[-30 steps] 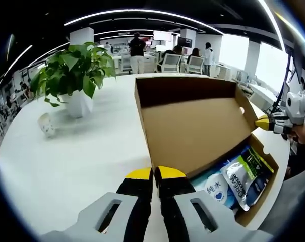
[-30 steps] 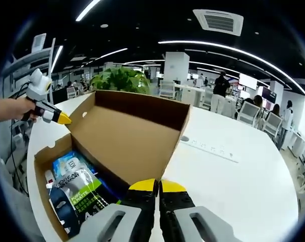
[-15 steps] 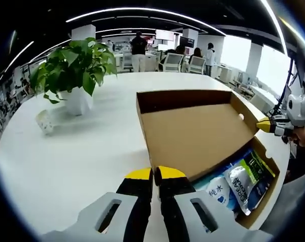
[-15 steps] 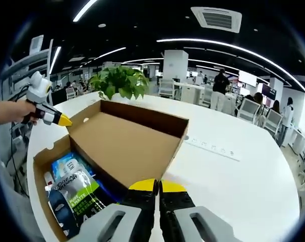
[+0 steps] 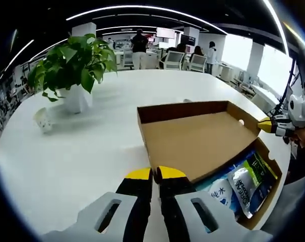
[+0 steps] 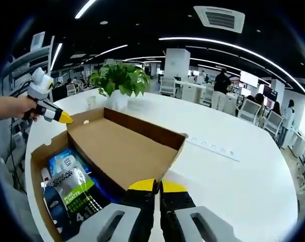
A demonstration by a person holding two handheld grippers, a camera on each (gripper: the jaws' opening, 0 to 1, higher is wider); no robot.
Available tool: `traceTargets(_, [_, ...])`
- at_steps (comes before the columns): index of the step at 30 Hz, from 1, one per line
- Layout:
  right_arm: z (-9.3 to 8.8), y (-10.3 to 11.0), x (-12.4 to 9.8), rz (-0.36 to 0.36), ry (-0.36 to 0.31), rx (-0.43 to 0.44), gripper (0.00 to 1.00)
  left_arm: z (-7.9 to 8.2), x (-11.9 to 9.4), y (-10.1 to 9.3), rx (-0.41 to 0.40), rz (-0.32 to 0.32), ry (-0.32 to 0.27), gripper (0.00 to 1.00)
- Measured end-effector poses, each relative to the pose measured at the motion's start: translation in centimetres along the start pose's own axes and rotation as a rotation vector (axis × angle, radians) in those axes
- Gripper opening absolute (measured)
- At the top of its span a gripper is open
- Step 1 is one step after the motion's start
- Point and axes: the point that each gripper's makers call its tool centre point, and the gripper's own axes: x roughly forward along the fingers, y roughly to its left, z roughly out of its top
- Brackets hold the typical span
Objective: Operate the shoe box by opening the lid, removing the specified soft item, and placing it in the target area until the item is outside and the box remains undamaged.
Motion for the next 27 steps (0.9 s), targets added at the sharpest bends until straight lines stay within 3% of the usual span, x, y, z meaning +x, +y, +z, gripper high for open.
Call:
traceTargets(12, [-0.2,-0.3,0.8,0.013,0.028,-0.034,0.00,-0.4,0.7,0.1,-0.023,-0.001,0.014,0.03])
traceTargets(27, [-0.3,-0.6,1.3,0.014,0.044,-0.015,0.00,-0.6,1.3,0.4,-0.066,-0.005,0.024,0.03])
